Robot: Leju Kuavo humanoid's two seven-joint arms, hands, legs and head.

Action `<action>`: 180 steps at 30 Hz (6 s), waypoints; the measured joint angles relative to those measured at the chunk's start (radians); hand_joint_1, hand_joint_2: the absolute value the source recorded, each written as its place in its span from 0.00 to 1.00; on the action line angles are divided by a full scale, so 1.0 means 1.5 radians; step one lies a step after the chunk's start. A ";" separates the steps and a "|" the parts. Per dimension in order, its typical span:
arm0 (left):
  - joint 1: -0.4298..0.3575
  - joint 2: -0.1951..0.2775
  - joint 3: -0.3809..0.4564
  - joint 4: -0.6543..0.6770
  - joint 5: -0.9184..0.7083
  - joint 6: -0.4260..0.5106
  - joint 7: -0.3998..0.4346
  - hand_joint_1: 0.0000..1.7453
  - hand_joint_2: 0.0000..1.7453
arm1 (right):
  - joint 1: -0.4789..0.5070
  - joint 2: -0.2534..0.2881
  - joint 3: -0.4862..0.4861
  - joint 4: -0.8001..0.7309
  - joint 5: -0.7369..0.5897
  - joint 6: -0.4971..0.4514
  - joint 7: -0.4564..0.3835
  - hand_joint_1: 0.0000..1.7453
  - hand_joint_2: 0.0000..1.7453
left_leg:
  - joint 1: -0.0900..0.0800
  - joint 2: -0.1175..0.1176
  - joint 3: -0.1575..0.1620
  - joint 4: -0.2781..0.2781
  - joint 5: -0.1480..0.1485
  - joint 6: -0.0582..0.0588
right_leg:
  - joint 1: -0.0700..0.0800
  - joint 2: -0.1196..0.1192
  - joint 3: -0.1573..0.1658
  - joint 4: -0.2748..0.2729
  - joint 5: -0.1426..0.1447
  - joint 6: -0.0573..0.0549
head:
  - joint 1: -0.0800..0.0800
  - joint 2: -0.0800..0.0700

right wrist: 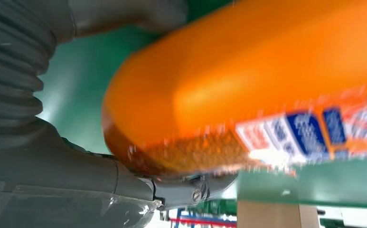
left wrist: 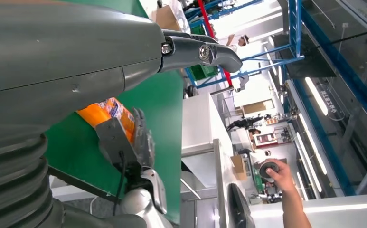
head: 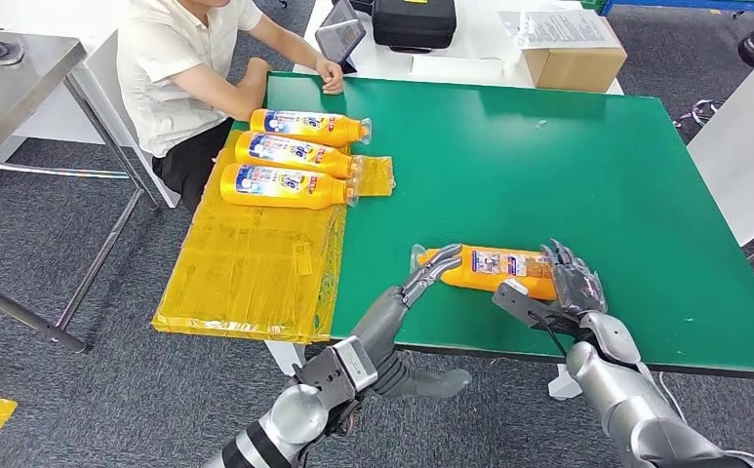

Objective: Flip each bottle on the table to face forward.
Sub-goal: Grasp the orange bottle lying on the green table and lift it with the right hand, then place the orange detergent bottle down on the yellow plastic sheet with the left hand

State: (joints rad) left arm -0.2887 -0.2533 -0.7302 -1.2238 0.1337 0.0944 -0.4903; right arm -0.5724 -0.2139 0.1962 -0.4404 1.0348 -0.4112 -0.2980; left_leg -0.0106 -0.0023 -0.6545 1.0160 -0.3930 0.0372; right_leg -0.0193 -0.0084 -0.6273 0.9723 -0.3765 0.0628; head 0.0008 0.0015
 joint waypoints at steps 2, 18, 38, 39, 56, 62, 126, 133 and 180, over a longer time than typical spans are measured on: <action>-0.001 -0.002 0.000 0.001 0.001 -0.001 -0.001 0.00 1.00 | 0.000 0.005 -0.006 0.005 -0.005 0.001 -0.003 0.94 1.00 | 0.000 0.000 0.000 0.000 0.000 0.000 | 0.000 0.000 0.000 0.000 0.000 0.000 | 0.000 0.000; -0.006 -0.007 0.000 0.010 0.020 -0.006 -0.010 0.00 1.00 | 0.006 0.018 -0.039 0.020 -0.052 -0.008 -0.097 1.00 1.00 | 0.001 0.001 0.001 0.000 0.000 0.000 | 0.001 0.000 0.001 0.000 0.000 0.000 | 0.000 0.000; 0.100 0.003 0.111 -0.057 0.153 0.169 -0.065 0.00 1.00 | 0.169 0.049 -0.126 -0.179 -0.298 -0.039 -0.200 0.96 1.00 | 0.002 -0.001 -0.001 0.000 -0.001 -0.001 | 0.002 -0.001 0.000 0.000 -0.002 0.000 | 0.000 0.000; 0.112 0.007 0.118 -0.069 0.151 0.182 -0.073 0.00 1.00 | 0.186 0.053 -0.131 -0.208 -0.314 -0.038 -0.197 0.95 1.00 | 0.002 -0.001 -0.001 0.000 -0.001 -0.001 | 0.002 -0.001 0.000 0.000 -0.002 0.000 | 0.000 0.000; 0.184 0.024 0.169 -0.148 0.363 0.073 0.037 0.00 1.00 | 0.302 0.145 -0.111 -0.494 -0.482 0.071 -0.194 0.96 1.00 | 0.002 0.000 -0.001 0.000 -0.003 -0.003 | 0.002 0.000 -0.001 0.000 -0.003 -0.001 | 0.000 0.000; 0.169 0.031 0.138 -0.111 0.352 -0.026 0.075 0.00 1.00 | 0.296 0.157 -0.041 -0.519 -0.494 0.144 -0.199 0.96 1.00 | 0.002 0.000 -0.001 0.000 -0.003 -0.003 | 0.002 0.000 -0.001 0.000 -0.003 -0.002 | 0.000 0.000; 0.086 -0.003 0.216 -0.131 0.402 -0.067 0.020 1.00 1.00 | 0.257 0.213 0.289 -0.408 -0.545 0.320 -0.208 0.00 0.00 | 0.003 0.000 -0.001 0.000 -0.003 -0.003 | 0.002 0.000 -0.001 0.000 -0.004 -0.002 | 0.001 0.000; 0.087 0.002 0.247 -0.137 0.244 0.060 0.013 1.00 1.00 | 0.313 0.211 0.242 -0.430 -0.457 0.061 -0.241 0.00 0.25 | 0.003 0.000 -0.001 0.000 -0.003 -0.003 | 0.002 0.000 -0.001 0.000 -0.004 -0.002 | 0.001 0.000; -0.208 0.102 0.314 0.413 -0.396 0.053 0.081 0.87 1.00 | 0.451 0.248 -0.072 -0.747 -0.465 -0.192 -0.267 0.00 0.00 | 0.003 0.001 0.000 0.000 -0.003 -0.003 | 0.002 0.000 -0.001 0.001 -0.003 -0.002 | 0.000 0.000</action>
State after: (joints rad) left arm -0.6006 -0.1000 -0.2586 -0.6044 -0.4609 0.1741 -0.3689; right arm 0.1045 0.1582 0.0875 -1.5610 0.3378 -0.6985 -0.6983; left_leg -0.0065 -0.0014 -0.6547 1.0157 -0.3972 0.0325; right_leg -0.0160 -0.0088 -0.6282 0.9732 -0.3816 0.0592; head 0.0014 0.0015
